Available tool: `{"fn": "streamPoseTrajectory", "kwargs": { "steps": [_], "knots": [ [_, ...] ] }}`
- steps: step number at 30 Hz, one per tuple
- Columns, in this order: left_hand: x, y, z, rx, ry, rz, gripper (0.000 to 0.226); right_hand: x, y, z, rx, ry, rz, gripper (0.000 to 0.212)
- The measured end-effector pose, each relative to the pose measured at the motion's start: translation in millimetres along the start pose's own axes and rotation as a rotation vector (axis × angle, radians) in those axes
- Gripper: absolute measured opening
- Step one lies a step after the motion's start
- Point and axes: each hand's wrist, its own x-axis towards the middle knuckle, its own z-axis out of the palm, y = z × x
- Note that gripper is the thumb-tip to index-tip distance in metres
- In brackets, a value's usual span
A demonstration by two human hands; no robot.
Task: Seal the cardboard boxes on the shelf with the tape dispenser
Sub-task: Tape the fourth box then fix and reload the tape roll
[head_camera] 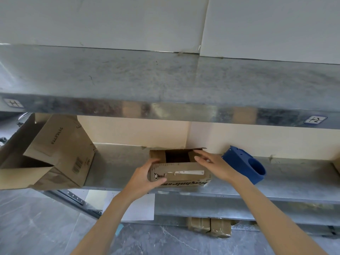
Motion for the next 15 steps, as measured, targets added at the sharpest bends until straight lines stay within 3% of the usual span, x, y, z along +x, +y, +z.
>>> {"fn": "streamPoseTrajectory", "kwargs": {
  "steps": [4,7,10,13,15],
  "knots": [
    [4.1,-7.3,4.1,0.016,0.239,0.029,0.061,3.6,17.3,0.4,-0.086,0.045,-0.055,0.051],
    [6.3,-13.9,5.8,0.059,0.35,0.026,0.084,8.7,33.0,6.3,-0.138,0.226,-0.125,0.05],
    [10.8,-17.6,6.5,-0.008,0.249,0.007,0.101,8.9,35.3,9.8,-0.15,0.35,-0.137,0.071],
    [16.7,-23.8,7.6,-0.017,0.176,0.036,0.086,8.9,37.4,9.9,-0.19,0.333,-0.162,0.097],
    [17.2,-28.1,9.2,0.022,0.17,0.037,0.069,9.7,40.3,11.3,-0.251,0.29,-0.185,0.085]
  ]
}}
